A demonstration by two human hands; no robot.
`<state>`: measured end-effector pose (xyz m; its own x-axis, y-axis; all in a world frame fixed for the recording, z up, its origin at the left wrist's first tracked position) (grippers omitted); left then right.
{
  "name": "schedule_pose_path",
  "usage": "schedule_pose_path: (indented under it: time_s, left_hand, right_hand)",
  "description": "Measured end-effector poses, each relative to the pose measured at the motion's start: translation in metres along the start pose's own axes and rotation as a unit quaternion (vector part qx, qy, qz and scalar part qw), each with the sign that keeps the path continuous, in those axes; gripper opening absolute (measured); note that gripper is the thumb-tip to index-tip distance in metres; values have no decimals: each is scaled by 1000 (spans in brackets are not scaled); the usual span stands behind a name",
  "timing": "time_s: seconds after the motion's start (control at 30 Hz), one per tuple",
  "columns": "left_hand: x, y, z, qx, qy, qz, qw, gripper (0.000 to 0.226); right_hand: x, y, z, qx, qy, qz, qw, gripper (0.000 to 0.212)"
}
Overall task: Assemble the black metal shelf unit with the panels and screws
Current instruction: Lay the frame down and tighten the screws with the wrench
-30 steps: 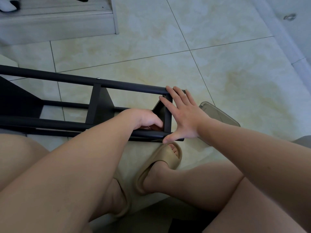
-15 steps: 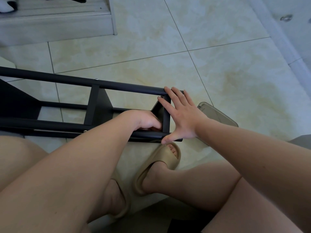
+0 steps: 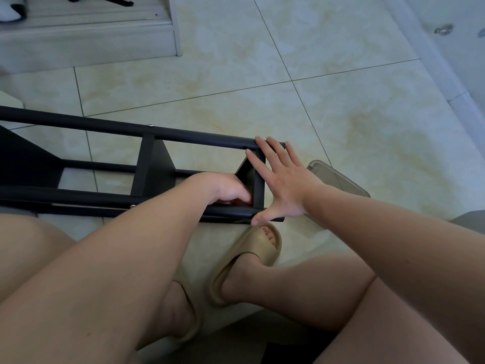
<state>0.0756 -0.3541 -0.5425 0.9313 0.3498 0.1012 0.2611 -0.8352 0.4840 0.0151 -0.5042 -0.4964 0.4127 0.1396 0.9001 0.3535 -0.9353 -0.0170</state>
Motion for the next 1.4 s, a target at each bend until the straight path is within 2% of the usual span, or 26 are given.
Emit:
schedule_pose_path:
  time_s: [0.13,0.3,0.57,0.7,0.8,1.0,1.1,1.3,1.4]
  left_hand:
    - [1,-2,3,-3,-3,-30,1000,26]
    - [0,0,2,5,4,7,1000,42]
    - [1,-3,4,8,-10,-36,999,26]
    - [0,-2,5,10,-3,-8,1000,34]
    - [-1,-1,3,5,-2,-2,1000,25]
    - [0,-4,4,11,-14,-22,1000,32]
    - [-1,-1,3,4,0,8,1000,47]
    - [1,-4,3,-11,-14,-15,1000,26]
    - [1,-6,4,-9,-23,-32,999,27]
  right_hand:
    - [-1,1,1,0,-4,-1,1000,147]
    - [-1,1,0,-1,-5,-3,1000,147]
    - [-3,1,2,0,1,-5,1000,147]
    - [-5,1,1,0,1,-4,1000,147]
    - [-4,1,1,1,2,-3,1000,147]
    - [-5,1,0,2,5,-5,1000,146]
    - [-5,0,0,1,1,-7,1000,147]
    - [-2,-1,0,0,-1,-7,1000,147]
    - [-3,-1,-1,-1,-1,-8,1000,146]
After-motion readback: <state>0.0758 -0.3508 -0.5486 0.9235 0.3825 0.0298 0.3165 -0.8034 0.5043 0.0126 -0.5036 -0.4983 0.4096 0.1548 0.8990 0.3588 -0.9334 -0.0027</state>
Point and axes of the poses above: each hand's wrist, its own z-axis towards the middle knuckle, its own x-axis out of the back of the hand, y = z × x, the point moved 2 cm from there along z, towards the middle knuckle, and after that the axes turned 6 degrees about x, right-handed, at the moved point
